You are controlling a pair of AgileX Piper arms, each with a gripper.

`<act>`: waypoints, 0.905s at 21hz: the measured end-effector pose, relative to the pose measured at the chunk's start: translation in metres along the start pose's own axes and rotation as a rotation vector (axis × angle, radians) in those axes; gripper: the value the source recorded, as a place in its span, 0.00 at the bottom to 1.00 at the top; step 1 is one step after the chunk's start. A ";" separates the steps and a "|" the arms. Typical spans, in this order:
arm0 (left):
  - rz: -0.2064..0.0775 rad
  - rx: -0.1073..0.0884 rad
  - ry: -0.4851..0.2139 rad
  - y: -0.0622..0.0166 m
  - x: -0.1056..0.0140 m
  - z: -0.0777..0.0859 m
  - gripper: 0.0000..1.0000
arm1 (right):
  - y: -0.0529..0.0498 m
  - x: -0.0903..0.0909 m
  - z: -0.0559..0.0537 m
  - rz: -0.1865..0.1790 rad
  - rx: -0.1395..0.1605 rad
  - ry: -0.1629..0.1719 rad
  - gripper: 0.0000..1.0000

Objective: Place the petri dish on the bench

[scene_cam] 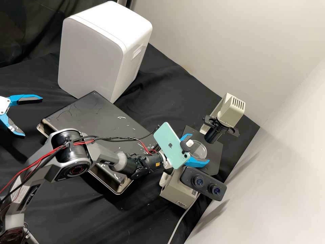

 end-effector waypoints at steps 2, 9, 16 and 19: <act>0.000 0.000 0.000 0.0000 0.000 0.000 1.00 | 0.000 0.000 0.000 0.000 0.000 0.000 0.00; 0.000 0.000 -0.002 0.0000 0.000 0.000 1.00 | 0.000 0.000 0.000 0.000 0.015 0.000 0.00; 0.000 0.000 -0.002 0.0000 0.000 0.000 1.00 | 0.000 0.000 0.000 0.000 0.023 0.000 0.00; 0.000 0.000 -0.002 0.0000 0.000 0.000 1.00 | 0.000 0.000 0.000 0.000 0.028 0.000 0.00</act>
